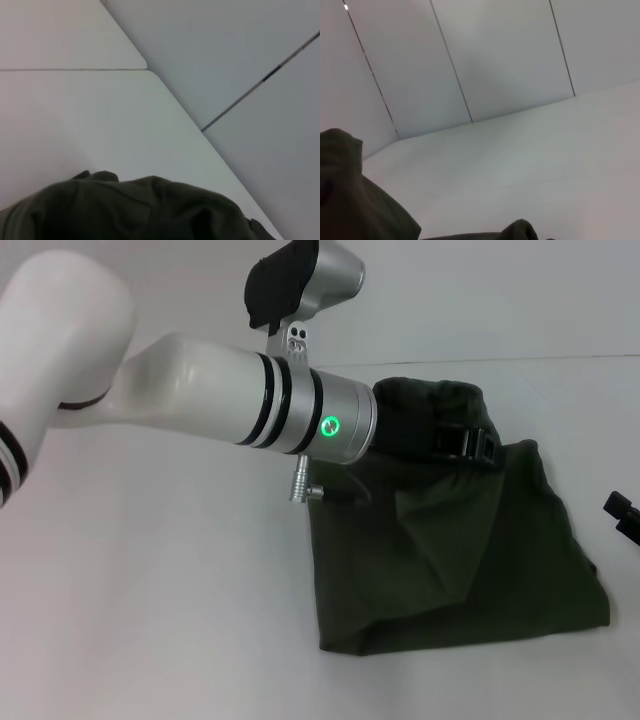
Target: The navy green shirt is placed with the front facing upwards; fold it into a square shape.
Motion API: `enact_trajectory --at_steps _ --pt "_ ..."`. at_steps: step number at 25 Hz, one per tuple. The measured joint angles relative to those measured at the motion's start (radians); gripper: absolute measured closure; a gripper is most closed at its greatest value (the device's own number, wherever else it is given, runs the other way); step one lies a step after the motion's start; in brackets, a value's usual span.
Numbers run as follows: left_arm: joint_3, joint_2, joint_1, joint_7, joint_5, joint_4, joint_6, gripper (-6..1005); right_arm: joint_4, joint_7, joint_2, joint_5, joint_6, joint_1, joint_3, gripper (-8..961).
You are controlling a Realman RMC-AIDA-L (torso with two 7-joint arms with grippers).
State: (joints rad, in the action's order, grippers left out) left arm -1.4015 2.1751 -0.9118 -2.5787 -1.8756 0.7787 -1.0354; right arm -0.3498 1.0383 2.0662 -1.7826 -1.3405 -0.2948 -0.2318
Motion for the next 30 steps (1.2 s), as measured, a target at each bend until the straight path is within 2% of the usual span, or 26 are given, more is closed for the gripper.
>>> enact_trajectory --at_steps 5,10,15,21,25,26,29,30 --pt "-0.023 0.001 0.004 0.001 0.041 -0.029 0.036 965 0.000 -0.003 0.000 0.000 0.007 0.000 0.000 228" --pt "-0.026 0.002 0.004 0.022 0.151 -0.103 0.068 963 0.000 -0.003 -0.001 0.000 0.011 0.000 -0.001 227" --pt "-0.025 0.002 0.004 0.101 0.270 -0.153 0.073 916 0.000 -0.003 -0.001 0.000 0.011 -0.001 -0.004 227" --pt "-0.021 0.000 0.016 0.148 0.326 -0.139 0.059 695 0.000 -0.003 -0.003 0.000 0.007 -0.002 -0.006 228" --pt "0.000 -0.006 0.049 0.198 0.334 -0.093 0.050 503 -0.002 -0.001 -0.010 -0.001 -0.041 -0.001 -0.010 228" --pt "0.014 -0.008 0.060 0.230 0.332 -0.082 0.035 455 -0.005 0.000 -0.012 -0.003 -0.061 -0.003 -0.015 228" --pt "0.088 -0.010 0.100 0.362 0.327 -0.073 -0.037 224 -0.010 0.001 -0.013 -0.016 -0.113 -0.024 -0.049 228" --pt "0.117 -0.011 0.114 0.396 0.327 -0.074 -0.058 197 -0.011 0.005 -0.013 -0.019 -0.126 -0.037 -0.069 227"
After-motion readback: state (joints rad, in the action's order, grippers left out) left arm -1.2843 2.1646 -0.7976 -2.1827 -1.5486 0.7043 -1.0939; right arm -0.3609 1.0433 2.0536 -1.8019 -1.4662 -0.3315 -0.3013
